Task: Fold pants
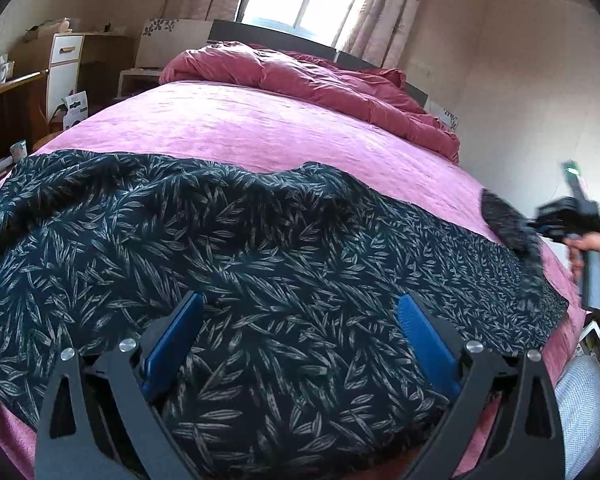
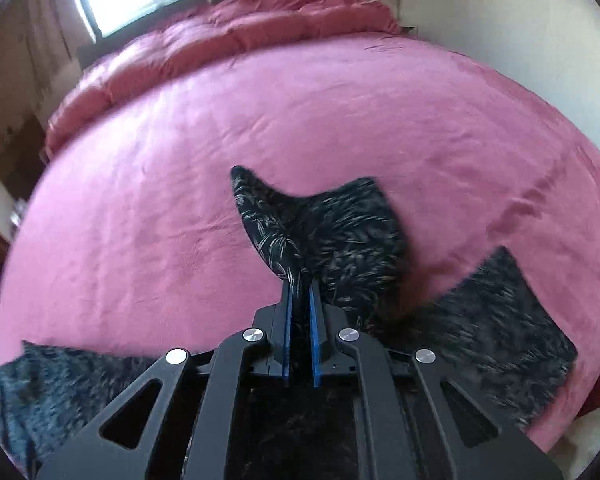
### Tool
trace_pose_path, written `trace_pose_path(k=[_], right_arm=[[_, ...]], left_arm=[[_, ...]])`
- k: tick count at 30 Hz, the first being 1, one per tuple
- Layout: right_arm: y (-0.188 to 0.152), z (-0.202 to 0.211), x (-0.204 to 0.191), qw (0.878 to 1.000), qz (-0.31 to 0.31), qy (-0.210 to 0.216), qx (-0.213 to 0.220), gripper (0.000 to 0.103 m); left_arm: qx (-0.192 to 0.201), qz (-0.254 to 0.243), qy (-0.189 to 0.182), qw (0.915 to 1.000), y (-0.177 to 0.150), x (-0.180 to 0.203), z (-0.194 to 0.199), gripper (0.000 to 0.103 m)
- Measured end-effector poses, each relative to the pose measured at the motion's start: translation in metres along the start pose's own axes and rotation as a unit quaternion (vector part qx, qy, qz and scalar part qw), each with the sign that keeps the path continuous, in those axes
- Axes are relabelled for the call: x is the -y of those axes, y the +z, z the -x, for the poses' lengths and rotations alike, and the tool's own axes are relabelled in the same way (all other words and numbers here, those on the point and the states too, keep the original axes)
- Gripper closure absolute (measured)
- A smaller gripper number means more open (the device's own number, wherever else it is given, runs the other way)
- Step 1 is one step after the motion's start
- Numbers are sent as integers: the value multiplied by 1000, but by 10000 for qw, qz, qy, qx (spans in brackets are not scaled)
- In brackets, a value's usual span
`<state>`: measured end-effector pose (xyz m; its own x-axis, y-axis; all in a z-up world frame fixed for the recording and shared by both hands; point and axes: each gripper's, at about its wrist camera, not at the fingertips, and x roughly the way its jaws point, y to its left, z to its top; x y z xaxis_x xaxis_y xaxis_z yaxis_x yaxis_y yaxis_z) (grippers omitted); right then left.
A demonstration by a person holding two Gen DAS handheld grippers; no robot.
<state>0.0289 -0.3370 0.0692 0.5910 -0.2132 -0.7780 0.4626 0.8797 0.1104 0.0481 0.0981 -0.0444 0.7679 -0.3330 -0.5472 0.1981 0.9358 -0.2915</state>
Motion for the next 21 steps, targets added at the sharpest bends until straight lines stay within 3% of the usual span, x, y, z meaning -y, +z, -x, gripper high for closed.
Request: trace_pose_path(k=[5, 9, 12, 15, 17, 21], right_arm=[[-25, 31, 71, 9962, -796, 349, -91, 97], [-57, 26, 122, 9878, -1395, 523, -446, 97], [-74, 7, 150, 9764, -1802, 911, -760, 97], [-82, -6, 168, 9604, -2215, 1537, -701, 93], [-82, -12, 178, 9489, -2526, 1796, -591, 85], [-84, -16, 194, 9356, -3004, 1819, -356, 85]], left_arm=[[-9, -2, 36, 10000, -1, 2, -1, 6], [12, -22, 94, 10000, -3, 4, 0, 6], [21, -69, 166, 9998, -3, 7, 1, 6], [86, -29, 175, 9998, -3, 8, 5, 6], [184, 118, 13, 9998, -3, 10, 10, 5], [181, 55, -547, 9983, -3, 29, 11, 5]])
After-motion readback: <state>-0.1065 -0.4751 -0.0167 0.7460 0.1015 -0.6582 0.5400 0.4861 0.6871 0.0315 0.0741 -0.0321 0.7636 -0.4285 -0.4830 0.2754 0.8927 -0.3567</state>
